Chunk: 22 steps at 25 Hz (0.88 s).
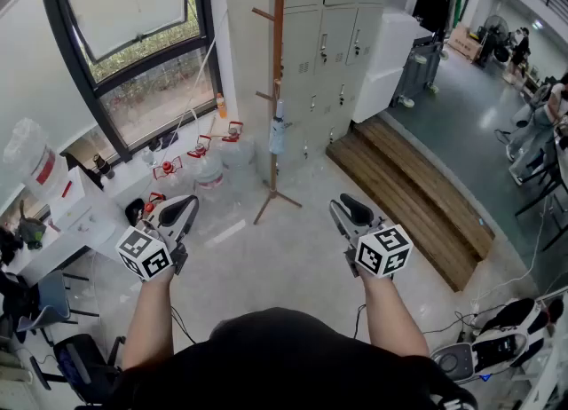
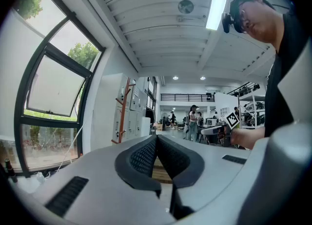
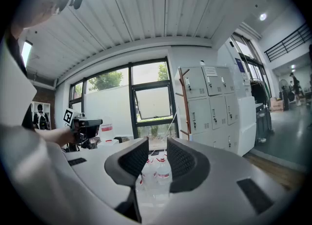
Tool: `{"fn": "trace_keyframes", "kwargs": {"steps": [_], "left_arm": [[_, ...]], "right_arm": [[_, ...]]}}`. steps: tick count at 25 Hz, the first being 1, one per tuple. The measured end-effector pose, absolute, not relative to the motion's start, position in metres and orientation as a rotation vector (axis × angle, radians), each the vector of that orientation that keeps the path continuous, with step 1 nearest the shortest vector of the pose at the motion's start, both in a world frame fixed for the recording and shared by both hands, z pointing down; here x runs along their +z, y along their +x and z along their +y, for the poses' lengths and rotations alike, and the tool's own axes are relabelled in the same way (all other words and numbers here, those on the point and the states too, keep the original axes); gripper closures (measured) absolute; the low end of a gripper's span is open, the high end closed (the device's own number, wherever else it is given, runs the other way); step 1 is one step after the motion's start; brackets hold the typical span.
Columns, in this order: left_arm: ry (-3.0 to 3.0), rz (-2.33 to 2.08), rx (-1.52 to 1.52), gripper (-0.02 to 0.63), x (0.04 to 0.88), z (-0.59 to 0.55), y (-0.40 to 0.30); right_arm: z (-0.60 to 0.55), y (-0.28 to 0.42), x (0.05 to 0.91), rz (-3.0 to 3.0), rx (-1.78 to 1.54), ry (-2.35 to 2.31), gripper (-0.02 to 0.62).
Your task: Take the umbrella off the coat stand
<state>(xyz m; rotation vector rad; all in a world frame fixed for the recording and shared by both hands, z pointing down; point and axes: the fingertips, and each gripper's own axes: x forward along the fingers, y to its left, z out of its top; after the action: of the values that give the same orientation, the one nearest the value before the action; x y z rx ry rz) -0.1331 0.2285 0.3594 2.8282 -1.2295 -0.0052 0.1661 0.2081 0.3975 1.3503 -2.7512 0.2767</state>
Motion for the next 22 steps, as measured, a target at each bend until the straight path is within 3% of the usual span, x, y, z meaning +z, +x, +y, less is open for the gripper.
{"fn": "trace_keyframes", "kwargs": {"steps": [22], "left_arm": [[2.782,-1.222,-0.11,0.584,0.366,0.225,-0.119]], "right_arm": [[0.187,0.179,0.418,-2.744,0.317,1.346,0.476]]}}
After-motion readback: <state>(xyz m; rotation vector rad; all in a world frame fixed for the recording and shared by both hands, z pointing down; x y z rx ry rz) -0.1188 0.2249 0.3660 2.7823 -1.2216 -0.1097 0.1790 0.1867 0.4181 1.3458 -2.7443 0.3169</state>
